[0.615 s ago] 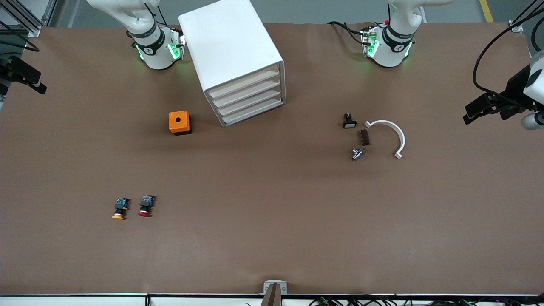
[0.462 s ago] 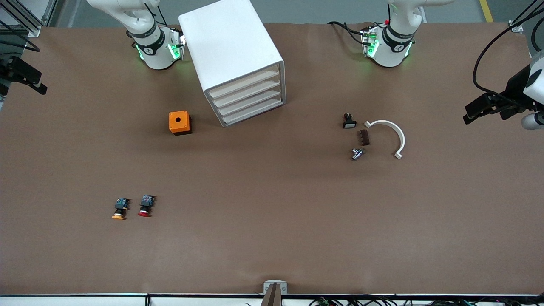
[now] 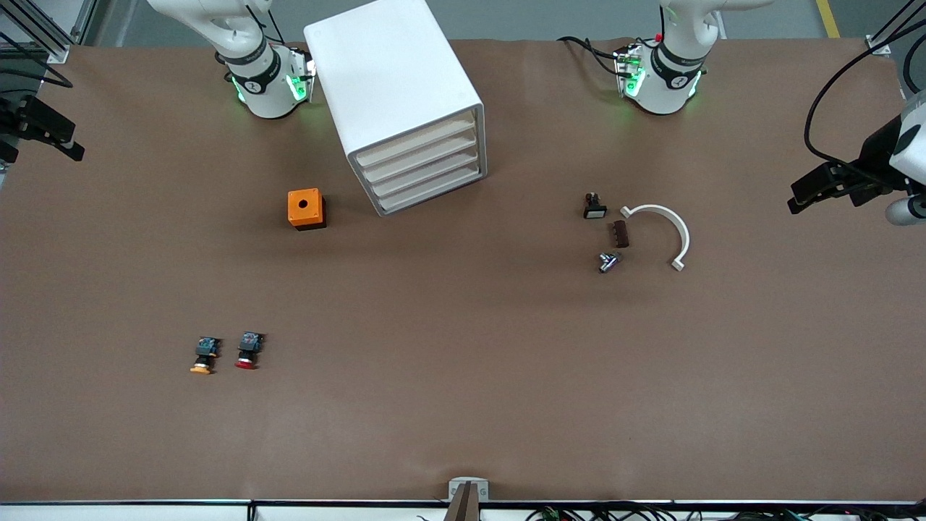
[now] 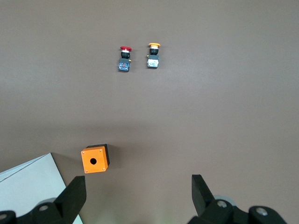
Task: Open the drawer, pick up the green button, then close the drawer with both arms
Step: 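Move the left gripper from rest toward the white drawer cabinet, then reach the left gripper to the cabinet's drawer handle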
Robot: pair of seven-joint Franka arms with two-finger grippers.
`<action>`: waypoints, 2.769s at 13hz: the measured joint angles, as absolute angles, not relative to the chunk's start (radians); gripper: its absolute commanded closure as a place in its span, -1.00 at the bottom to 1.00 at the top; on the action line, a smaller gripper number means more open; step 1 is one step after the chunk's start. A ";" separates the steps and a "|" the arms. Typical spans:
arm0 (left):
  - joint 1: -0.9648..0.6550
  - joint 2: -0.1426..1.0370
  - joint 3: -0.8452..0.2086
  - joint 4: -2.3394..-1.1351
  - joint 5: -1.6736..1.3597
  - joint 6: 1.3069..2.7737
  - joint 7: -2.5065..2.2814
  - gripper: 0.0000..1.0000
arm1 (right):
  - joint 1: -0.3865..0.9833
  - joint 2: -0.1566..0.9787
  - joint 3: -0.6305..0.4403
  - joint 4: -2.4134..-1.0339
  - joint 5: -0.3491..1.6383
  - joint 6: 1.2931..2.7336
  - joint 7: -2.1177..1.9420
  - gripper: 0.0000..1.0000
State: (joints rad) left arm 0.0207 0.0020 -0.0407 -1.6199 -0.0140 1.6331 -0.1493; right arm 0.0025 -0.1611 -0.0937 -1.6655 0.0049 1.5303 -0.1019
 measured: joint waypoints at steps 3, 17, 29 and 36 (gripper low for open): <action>0.059 0.035 -0.039 -1.621 -0.014 1.634 -0.149 -0.99 | 0.003 -0.161 -0.093 -1.666 0.005 1.529 -0.102 -1.00; 0.067 0.395 -0.053 -1.625 -0.014 1.661 -0.168 -0.99 | 0.003 -0.161 -0.094 -1.666 0.005 1.520 -0.101 -1.00; -0.275 0.550 -0.059 -1.526 -0.103 1.657 -0.834 -0.99 | 0.003 -0.161 -0.093 -1.666 0.005 1.497 -0.045 -1.00; -0.343 0.651 -0.059 -1.433 -0.509 1.602 -1.432 -0.99 | 0.003 -0.161 -0.092 -1.666 0.006 1.519 -0.074 -1.00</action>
State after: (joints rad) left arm -0.3427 0.6506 -0.0595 -1.4327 -0.5093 1.6015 -1.4323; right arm 0.0026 -0.1611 -0.0922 -1.6663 0.0055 1.5188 -0.0741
